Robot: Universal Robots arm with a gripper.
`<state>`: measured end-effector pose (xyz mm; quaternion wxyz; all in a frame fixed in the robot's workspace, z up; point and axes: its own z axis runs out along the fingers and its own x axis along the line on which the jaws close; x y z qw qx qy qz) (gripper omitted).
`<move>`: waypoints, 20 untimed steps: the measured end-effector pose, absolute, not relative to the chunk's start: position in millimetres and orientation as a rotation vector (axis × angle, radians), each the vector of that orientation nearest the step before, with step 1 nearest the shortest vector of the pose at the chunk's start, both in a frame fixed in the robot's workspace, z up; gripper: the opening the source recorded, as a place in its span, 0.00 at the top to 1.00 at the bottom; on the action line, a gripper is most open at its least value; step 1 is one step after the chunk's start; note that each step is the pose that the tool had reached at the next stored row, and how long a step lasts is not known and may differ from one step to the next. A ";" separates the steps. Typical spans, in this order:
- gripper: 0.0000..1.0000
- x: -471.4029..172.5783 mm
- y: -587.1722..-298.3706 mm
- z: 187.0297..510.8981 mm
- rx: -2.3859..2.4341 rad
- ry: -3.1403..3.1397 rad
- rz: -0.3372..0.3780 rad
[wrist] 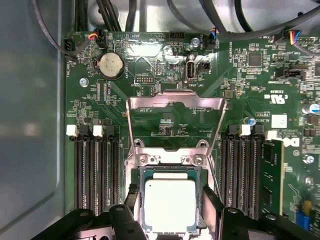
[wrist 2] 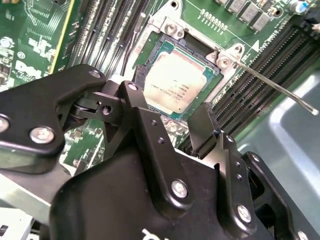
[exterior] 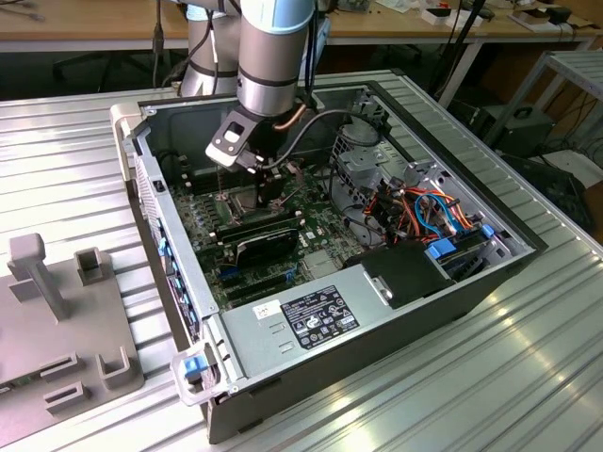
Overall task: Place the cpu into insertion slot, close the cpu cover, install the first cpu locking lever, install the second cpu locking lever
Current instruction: 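Place the cpu into insertion slot, then close the cpu cover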
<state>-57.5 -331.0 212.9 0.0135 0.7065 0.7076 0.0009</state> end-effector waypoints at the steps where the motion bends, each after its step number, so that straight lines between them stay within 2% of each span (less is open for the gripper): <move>1: 0.39 -57.5 -330.9 215.6 2.201 2.205 0.002; 5: 0.40 -57.4 -330.9 224.0 2.203 2.207 -0.002; 13: 0.89 -57.5 -331.0 224.0 2.203 2.207 -0.003; 20: 0.89 -57.5 -331.0 224.0 2.203 2.207 -0.003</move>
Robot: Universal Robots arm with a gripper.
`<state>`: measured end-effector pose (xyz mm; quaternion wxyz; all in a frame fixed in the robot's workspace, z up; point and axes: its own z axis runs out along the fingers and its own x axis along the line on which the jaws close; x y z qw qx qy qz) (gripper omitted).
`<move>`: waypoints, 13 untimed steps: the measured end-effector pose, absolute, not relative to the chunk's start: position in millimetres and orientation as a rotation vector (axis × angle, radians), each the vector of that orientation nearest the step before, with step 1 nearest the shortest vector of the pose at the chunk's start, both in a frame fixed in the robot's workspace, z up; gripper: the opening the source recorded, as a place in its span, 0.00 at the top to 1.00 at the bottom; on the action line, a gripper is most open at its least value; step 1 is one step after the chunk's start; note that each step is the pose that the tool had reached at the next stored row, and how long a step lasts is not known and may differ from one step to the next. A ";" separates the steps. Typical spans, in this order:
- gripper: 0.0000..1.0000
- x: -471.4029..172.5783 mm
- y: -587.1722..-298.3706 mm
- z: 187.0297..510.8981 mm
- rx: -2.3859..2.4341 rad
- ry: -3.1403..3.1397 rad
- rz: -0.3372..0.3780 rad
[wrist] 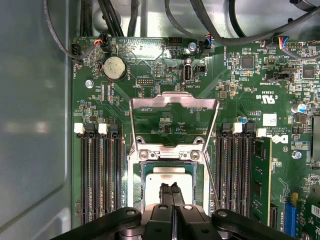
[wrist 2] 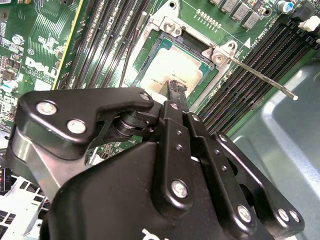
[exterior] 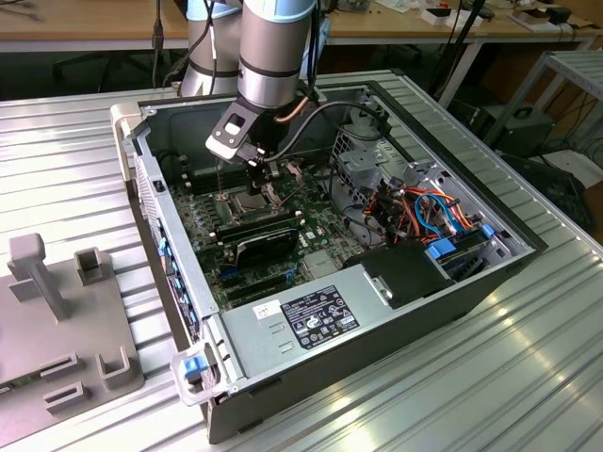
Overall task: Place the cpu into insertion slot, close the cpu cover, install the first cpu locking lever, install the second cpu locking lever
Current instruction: 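Close the cpu cover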
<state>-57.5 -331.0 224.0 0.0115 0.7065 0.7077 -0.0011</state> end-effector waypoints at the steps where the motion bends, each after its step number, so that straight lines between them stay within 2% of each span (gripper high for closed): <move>1: 0.89 -57.5 -331.0 224.0 2.203 2.207 -0.003; 11: 0.89 -57.5 -331.0 226.0 2.203 2.207 -0.004; 13: 0.89 -57.2 -331.0 236.1 2.203 2.207 -0.004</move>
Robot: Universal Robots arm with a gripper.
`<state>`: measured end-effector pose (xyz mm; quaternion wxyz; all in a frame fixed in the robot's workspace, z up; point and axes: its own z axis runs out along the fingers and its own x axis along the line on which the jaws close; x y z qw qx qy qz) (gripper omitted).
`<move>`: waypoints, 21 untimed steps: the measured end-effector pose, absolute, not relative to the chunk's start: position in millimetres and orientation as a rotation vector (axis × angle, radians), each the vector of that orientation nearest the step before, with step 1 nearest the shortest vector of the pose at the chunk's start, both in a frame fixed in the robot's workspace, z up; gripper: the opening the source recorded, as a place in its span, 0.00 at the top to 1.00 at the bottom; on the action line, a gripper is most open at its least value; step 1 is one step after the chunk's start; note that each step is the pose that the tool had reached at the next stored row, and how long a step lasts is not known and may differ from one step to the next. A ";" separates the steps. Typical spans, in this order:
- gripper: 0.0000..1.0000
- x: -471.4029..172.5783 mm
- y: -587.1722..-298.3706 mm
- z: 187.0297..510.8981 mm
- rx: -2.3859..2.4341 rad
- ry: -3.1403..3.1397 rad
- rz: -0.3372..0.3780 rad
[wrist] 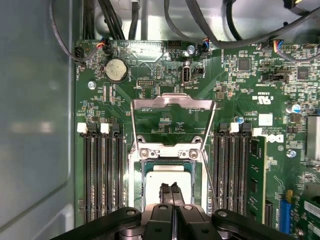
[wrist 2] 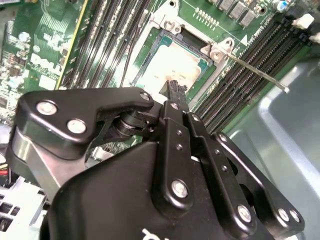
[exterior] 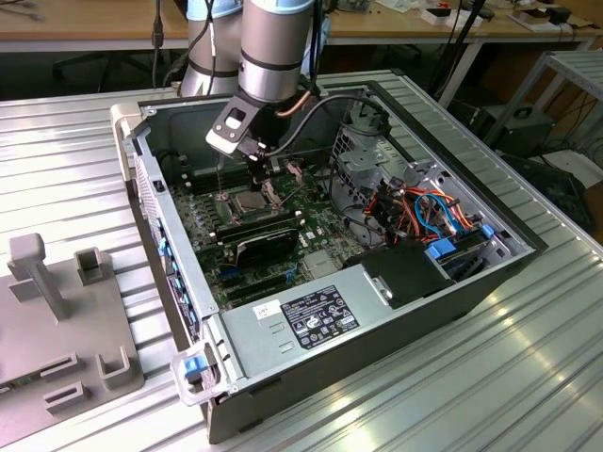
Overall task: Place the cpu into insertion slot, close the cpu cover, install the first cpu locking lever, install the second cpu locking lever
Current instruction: 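Close the cpu cover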
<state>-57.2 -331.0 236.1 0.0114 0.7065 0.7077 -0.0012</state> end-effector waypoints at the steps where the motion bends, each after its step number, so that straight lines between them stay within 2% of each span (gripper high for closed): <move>1: 0.89 -57.1 -331.0 238.2 2.203 2.207 -0.004; 21: 0.89 -56.8 -331.0 261.3 2.204 2.208 -0.005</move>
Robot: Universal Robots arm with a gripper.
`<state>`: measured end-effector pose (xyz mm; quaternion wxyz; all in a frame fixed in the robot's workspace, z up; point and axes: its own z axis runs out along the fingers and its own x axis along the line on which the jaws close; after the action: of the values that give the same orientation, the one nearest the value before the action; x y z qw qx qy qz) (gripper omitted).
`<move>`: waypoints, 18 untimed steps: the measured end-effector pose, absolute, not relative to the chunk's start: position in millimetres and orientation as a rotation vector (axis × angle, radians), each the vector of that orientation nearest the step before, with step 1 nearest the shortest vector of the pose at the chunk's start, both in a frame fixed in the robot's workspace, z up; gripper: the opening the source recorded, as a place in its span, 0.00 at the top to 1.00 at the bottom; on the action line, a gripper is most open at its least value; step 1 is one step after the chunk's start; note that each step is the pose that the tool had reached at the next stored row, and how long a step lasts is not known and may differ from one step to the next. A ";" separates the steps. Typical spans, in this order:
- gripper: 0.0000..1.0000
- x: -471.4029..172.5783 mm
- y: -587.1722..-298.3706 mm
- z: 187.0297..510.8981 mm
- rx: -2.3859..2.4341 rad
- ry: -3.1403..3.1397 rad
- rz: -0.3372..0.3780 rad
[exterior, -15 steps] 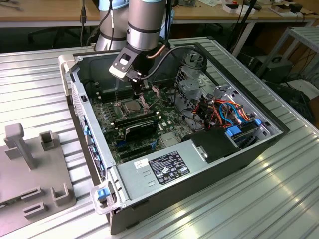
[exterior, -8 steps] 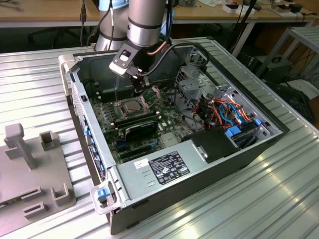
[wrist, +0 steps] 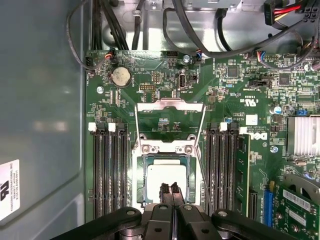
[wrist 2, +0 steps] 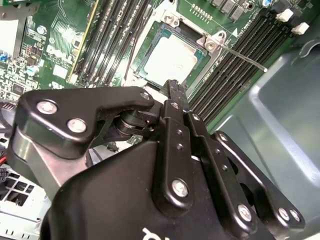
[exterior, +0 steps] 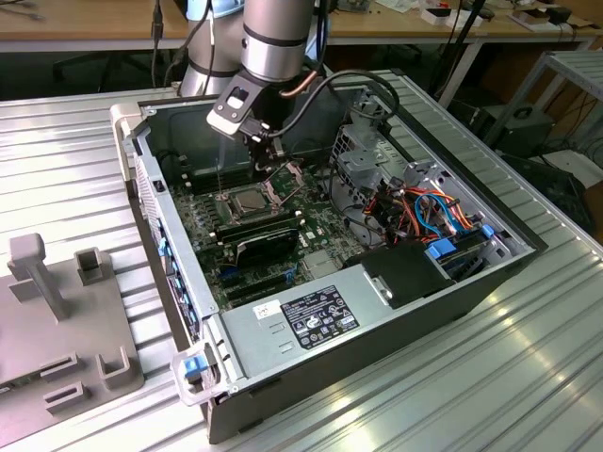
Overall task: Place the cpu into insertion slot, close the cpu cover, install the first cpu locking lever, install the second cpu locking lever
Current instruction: 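Close the cpu cover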
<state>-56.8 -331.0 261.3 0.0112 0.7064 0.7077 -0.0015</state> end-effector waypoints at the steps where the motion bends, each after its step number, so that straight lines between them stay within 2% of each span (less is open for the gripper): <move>1: 0.89 -56.8 -330.9 262.9 2.204 2.208 -0.005; 12: 0.89 -56.8 -331.0 274.6 2.204 2.208 -0.005; 14: 0.89 -56.8 -330.9 293.0 2.204 2.208 -0.004; 18: 0.89 -43.7 -330.9 292.9 2.204 2.208 -0.005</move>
<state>-43.7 -330.9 292.9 0.0111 0.7064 0.7077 -0.0015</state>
